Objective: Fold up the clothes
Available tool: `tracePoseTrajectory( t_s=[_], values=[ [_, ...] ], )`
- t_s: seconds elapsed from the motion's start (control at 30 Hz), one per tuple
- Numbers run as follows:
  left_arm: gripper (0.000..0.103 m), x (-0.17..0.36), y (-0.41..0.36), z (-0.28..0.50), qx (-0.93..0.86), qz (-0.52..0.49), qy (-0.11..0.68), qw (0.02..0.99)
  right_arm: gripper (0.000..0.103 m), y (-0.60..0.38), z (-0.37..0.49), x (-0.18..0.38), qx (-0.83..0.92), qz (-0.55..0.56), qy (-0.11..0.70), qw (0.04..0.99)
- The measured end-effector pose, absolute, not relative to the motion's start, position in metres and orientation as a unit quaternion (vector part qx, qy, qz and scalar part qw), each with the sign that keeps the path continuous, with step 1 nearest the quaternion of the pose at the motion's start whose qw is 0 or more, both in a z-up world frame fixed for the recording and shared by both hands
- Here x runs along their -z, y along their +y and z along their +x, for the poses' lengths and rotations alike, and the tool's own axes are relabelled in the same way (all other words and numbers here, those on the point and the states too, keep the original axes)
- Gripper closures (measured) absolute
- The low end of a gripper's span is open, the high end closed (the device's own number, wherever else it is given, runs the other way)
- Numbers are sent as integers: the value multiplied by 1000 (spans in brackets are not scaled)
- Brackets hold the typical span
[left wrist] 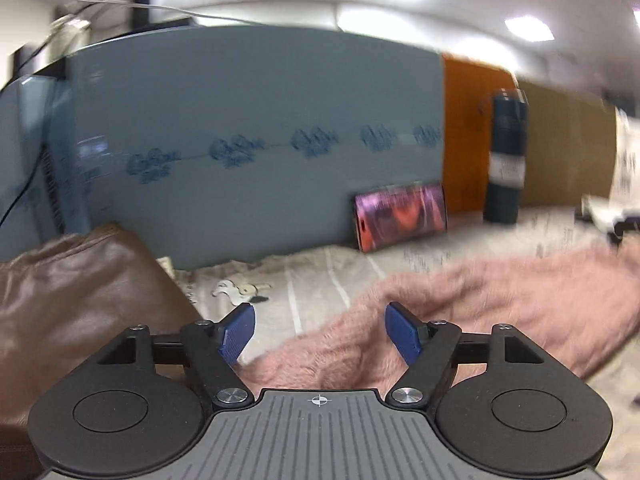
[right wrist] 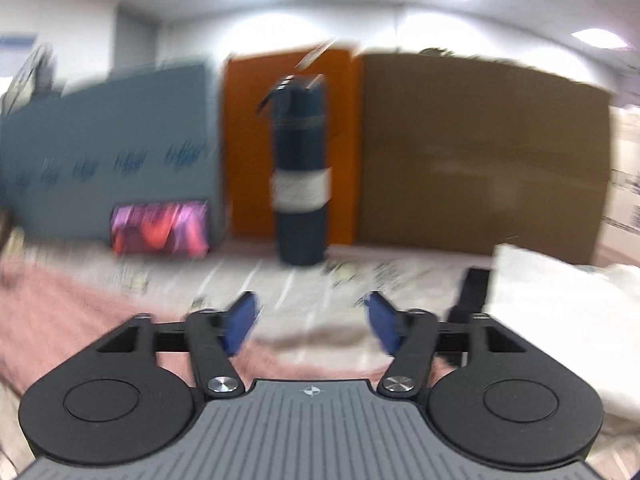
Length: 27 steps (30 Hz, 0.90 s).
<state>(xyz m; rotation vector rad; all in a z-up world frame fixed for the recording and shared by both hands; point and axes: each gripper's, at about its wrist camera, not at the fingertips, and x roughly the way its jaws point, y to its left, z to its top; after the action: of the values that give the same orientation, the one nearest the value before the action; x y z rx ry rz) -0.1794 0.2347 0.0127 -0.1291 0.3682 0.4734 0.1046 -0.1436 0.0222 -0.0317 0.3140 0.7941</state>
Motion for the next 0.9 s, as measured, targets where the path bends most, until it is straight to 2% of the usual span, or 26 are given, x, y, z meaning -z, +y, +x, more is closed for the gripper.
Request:
tracePoseTrajectory(
  t_s=[0.07,0.13,0.27,0.47,0.5,0.57,0.6,0.63,0.67,0.9],
  values=[
    [14,-22,240,-199,-234,-117,155,953,19,-163,100,-28,-365,26,156,918],
    [13,-27,240,-218,-220,-170,143,950,17,-188,95,-31,-341,81,181,919],
    [13,-19,236,-247,-208,-247,149,935,17,-227,86,-19,-276,140,244,919],
    [12,7,235,-258,-205,-331,158,908,20,-221,100,7,-237,113,292,920],
    [12,10,234,-259,-206,-338,155,905,23,-214,105,12,-237,99,300,919],
    [12,14,231,-256,-204,-344,150,904,61,-200,113,19,-234,76,312,918],
    [12,15,230,-255,-203,-343,150,905,68,-195,113,20,-238,68,310,918],
    [12,16,229,-254,-201,-341,152,906,82,-191,112,19,-246,63,307,917],
    [12,18,229,-253,-199,-338,155,907,86,-189,111,17,-252,60,300,918],
    [12,24,227,-247,-193,-325,167,911,88,-164,80,-27,-250,-28,133,959]
  ],
)
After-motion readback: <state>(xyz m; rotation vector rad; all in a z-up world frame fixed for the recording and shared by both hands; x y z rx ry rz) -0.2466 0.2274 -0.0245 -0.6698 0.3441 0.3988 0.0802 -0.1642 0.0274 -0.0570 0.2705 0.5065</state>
